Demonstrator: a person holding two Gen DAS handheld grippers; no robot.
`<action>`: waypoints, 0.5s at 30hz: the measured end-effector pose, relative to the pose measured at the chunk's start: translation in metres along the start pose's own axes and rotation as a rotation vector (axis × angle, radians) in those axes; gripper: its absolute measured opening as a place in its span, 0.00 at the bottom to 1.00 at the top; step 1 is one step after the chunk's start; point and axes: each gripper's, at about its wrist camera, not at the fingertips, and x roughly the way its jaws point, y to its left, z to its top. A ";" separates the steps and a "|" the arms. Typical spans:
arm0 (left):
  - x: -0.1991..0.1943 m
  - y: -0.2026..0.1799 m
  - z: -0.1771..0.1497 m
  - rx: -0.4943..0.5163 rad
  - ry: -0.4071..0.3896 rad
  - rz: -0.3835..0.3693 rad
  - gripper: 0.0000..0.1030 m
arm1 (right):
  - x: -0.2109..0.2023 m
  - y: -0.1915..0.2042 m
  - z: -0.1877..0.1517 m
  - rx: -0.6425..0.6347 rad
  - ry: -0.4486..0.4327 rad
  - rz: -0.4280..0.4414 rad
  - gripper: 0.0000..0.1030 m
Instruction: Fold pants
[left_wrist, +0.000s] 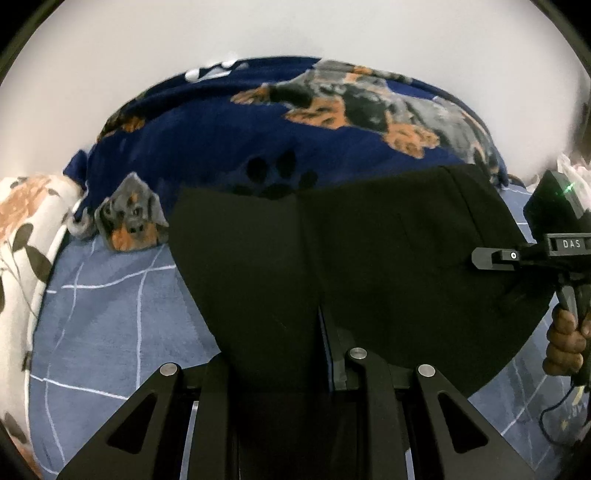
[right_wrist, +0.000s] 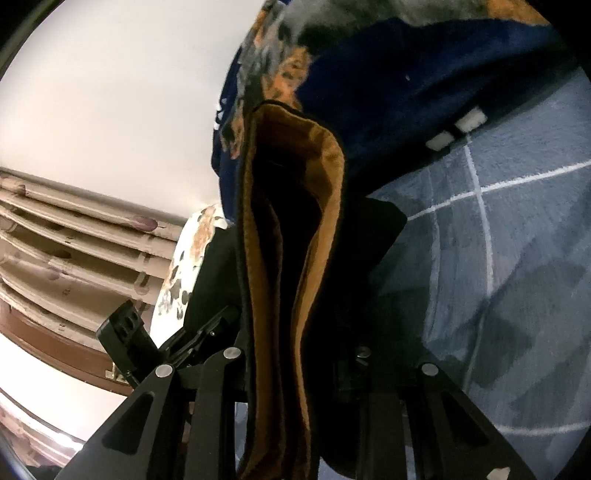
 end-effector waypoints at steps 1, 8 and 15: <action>0.003 0.002 -0.001 -0.007 0.003 -0.002 0.20 | 0.002 -0.002 0.001 0.003 0.001 -0.002 0.23; 0.018 0.010 -0.008 -0.029 0.006 0.002 0.23 | 0.013 -0.020 0.003 0.038 0.003 -0.006 0.23; 0.029 0.019 -0.019 -0.073 -0.005 0.017 0.38 | 0.014 -0.024 0.001 0.022 -0.002 -0.035 0.24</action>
